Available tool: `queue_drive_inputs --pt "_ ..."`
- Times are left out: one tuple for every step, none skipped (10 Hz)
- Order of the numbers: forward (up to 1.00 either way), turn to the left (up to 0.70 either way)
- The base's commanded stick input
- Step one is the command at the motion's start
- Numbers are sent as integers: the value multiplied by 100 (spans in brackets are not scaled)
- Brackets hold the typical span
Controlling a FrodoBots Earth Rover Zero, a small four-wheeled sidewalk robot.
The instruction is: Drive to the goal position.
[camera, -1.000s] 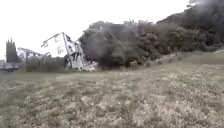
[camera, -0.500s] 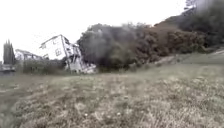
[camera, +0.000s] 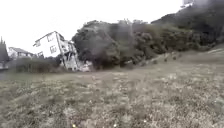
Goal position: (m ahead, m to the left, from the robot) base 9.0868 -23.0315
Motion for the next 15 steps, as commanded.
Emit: queue_drive_inputs --pt "50 0" --pt "50 -2" --pt "50 -8" --pt "50 -7" --pt "50 -4" --pt "50 -1" --pt "50 -9" --pt "50 -16" --pt "50 -9" --pt "50 -4" --pt "50 -25" --pt "50 -14" --pt "50 -3" --pt "50 -8" --pt "50 -14"
